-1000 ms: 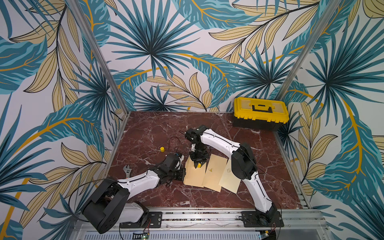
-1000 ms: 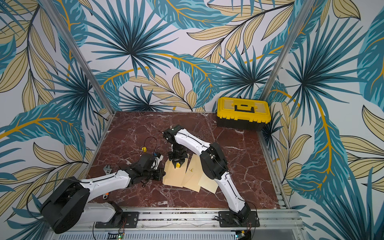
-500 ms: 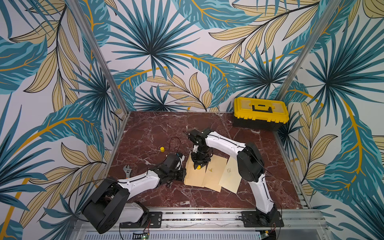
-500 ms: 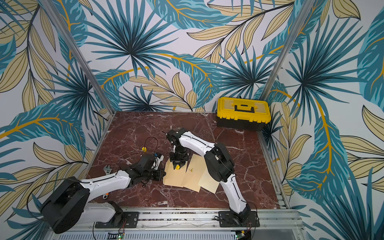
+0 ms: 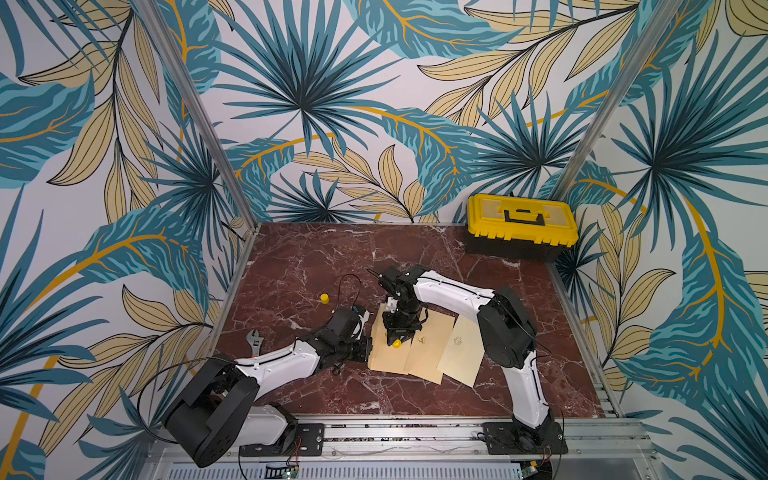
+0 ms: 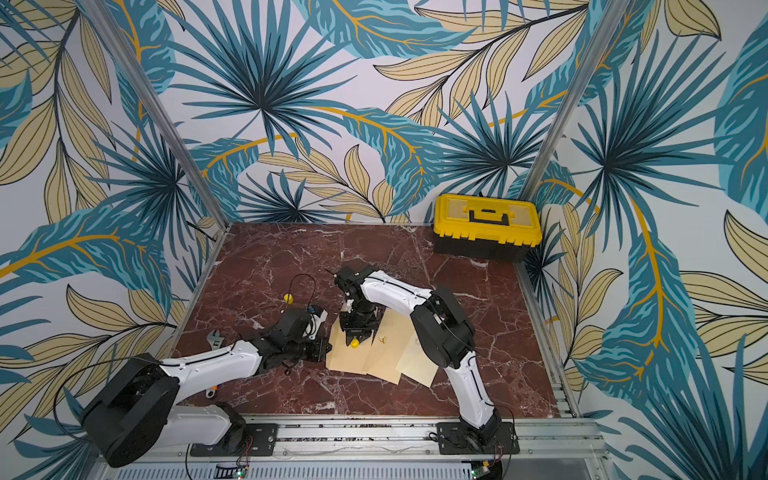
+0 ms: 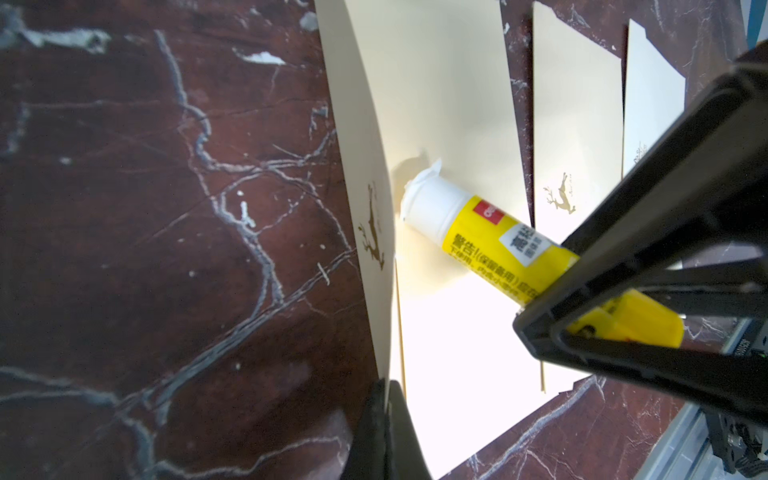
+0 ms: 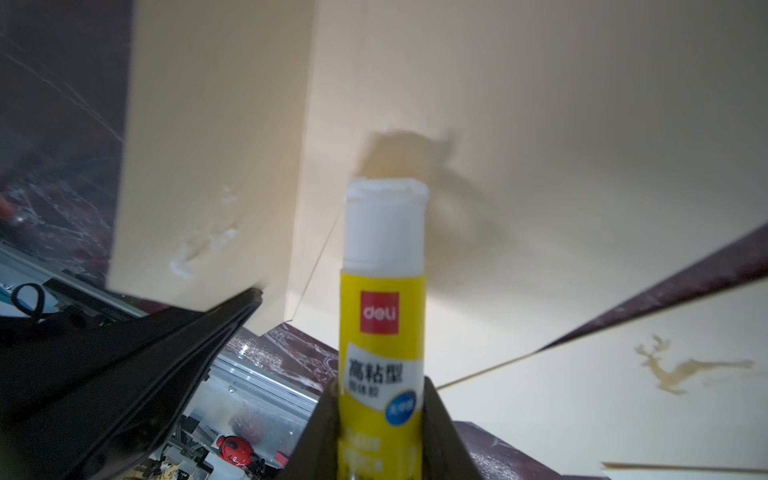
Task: Seal the envelope with a glue stick
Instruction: Apply the envelope at the center of the board.
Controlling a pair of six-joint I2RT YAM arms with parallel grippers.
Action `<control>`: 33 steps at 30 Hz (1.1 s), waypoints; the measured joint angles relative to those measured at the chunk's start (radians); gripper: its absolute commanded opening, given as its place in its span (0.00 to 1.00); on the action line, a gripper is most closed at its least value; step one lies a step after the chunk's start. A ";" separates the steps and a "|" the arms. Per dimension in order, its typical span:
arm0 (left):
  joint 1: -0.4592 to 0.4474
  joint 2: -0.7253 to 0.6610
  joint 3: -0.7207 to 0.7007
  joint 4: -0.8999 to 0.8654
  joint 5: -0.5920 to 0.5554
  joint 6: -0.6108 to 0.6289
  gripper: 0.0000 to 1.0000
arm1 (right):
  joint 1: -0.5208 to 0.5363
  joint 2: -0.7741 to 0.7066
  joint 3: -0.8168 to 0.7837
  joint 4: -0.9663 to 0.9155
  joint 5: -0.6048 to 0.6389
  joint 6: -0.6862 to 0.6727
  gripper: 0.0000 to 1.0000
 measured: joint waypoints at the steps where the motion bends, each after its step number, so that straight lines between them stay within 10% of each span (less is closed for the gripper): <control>1: 0.000 0.001 0.000 0.000 0.000 0.000 0.00 | -0.001 0.000 0.005 -0.008 0.021 -0.005 0.00; 19: 0.000 0.010 0.000 0.002 -0.004 0.000 0.00 | -0.007 0.040 0.175 -0.147 0.112 -0.087 0.00; 26: -0.003 -0.011 0.000 -0.026 -0.027 0.007 0.39 | -0.007 0.028 0.180 -0.232 0.096 -0.140 0.00; 33: 0.015 -0.187 0.046 -0.128 -0.049 -0.027 0.50 | -0.009 -0.113 0.113 -0.107 0.154 -0.137 0.00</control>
